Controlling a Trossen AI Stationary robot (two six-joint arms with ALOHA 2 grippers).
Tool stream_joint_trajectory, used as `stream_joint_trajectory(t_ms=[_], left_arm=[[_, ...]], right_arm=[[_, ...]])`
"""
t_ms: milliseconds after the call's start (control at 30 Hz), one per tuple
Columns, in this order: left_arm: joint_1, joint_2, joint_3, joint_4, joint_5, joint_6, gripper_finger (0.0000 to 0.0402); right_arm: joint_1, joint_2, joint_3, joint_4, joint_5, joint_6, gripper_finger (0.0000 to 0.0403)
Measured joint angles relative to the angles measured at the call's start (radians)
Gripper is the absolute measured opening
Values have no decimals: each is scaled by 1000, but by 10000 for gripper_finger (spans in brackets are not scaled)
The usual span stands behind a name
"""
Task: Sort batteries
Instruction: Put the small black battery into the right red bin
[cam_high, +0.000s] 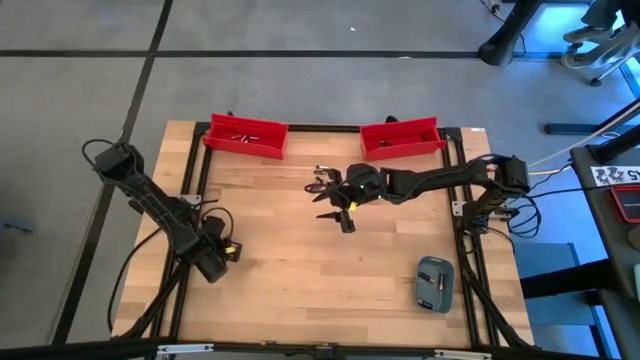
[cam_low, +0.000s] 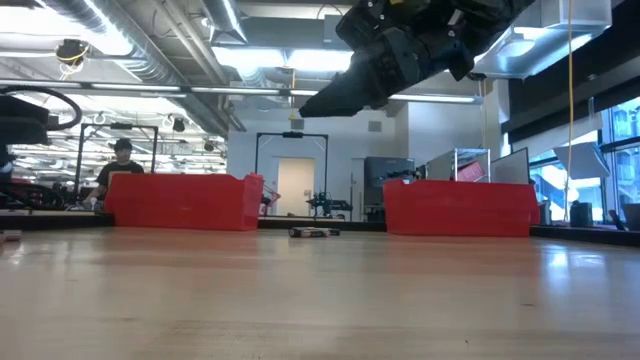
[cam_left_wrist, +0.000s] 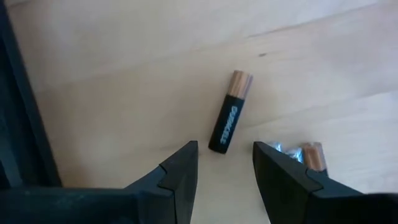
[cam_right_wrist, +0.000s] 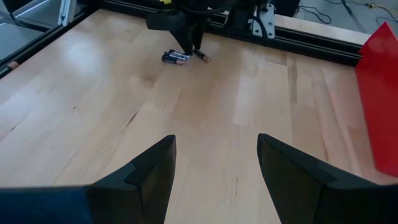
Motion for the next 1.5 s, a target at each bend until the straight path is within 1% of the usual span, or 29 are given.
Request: stream_joint_trajectory(t_ms=[267,400,633,700,767,867,933,1000,1100,1200,1300,1333,1400,1500], left_arm=[[83,-48,1,-19,2,65,143],[119,-49,-2,-32,3,122,143],[161,-55,-68,61,4,183,139],[167,-53,-69,60,8,183,125],[167,-56,-68,61,8,182,102],[167,-61,-69,65,8,184,54],[168,-64,-63,67,-2,191,22],[169,-65,-48,68,-30,207,14],[192,-69,-6,97,-141,247,22],[239,-69,26,114,-260,368,17],[318,-73,43,204,-405,551,11],[353,-75,42,236,-428,637,11],[429,-75,41,336,-435,831,11],[552,-80,41,539,-437,1147,12]], right_arm=[[-24,0,0,0,-13,9,227],[-23,0,0,-1,-10,12,227],[-21,0,0,-3,-7,17,227],[-21,0,0,-4,-7,18,227],[-22,0,0,-16,2,17,227],[-38,-1,0,-48,85,21,227],[-64,-8,0,-65,118,23,227],[-101,-9,0,-77,97,23,227],[-160,-9,-33,-48,-19,24,227],[-208,-8,-92,43,-90,24,227],[-239,-8,-115,110,-101,23,227],[-246,-8,-115,122,-101,18,227],[-256,-8,-115,140,-101,5,227],[-263,-8,-115,183,-99,-31,227]])
